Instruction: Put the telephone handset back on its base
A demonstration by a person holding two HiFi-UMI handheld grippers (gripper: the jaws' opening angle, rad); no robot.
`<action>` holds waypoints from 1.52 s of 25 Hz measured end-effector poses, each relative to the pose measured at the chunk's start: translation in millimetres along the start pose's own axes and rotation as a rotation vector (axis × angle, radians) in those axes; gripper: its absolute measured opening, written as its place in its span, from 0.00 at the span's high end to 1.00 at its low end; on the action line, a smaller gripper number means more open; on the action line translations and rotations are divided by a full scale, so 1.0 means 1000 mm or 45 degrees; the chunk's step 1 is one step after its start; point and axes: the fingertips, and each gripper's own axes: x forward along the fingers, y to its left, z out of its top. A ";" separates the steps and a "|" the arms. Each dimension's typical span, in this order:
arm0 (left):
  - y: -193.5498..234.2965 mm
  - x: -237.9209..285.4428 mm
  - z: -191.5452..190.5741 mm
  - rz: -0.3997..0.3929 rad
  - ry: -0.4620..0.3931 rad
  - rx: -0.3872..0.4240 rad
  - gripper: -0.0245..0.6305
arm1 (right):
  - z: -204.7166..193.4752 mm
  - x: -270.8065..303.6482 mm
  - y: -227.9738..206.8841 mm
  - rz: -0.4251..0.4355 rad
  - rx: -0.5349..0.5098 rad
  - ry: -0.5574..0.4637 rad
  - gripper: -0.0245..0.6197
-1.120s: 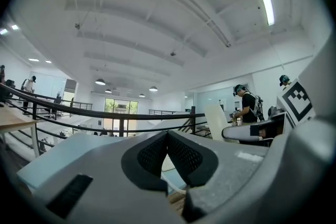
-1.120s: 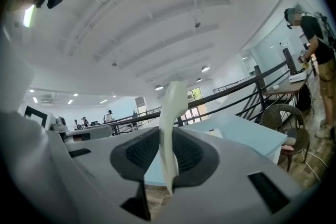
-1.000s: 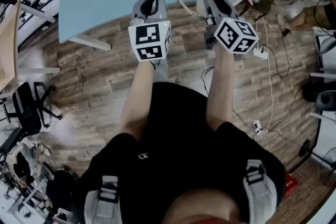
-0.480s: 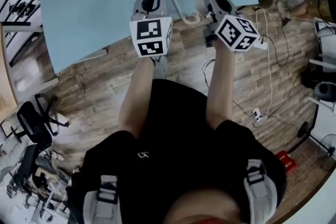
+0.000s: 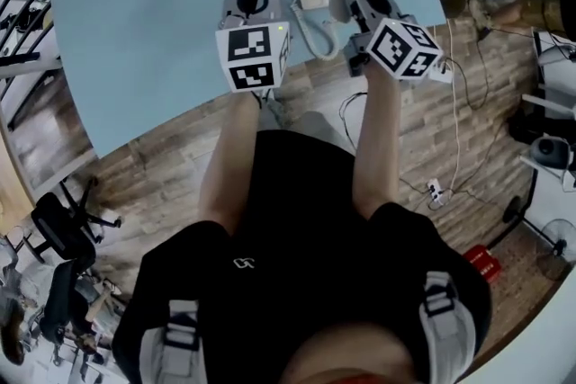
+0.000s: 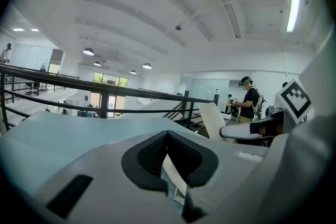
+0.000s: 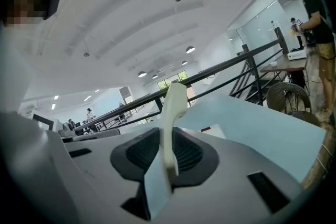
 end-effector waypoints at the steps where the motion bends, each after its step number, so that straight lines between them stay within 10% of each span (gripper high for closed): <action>1: 0.002 0.006 -0.001 0.000 0.004 -0.008 0.96 | -0.002 0.005 -0.004 0.003 0.008 0.015 0.85; 19: 0.056 0.050 -0.036 0.180 0.133 -0.097 0.96 | -0.074 0.137 -0.047 0.238 0.213 0.437 0.85; 38: 0.058 0.042 -0.038 0.243 0.134 -0.098 0.96 | -0.092 0.145 -0.054 0.326 0.459 0.462 0.84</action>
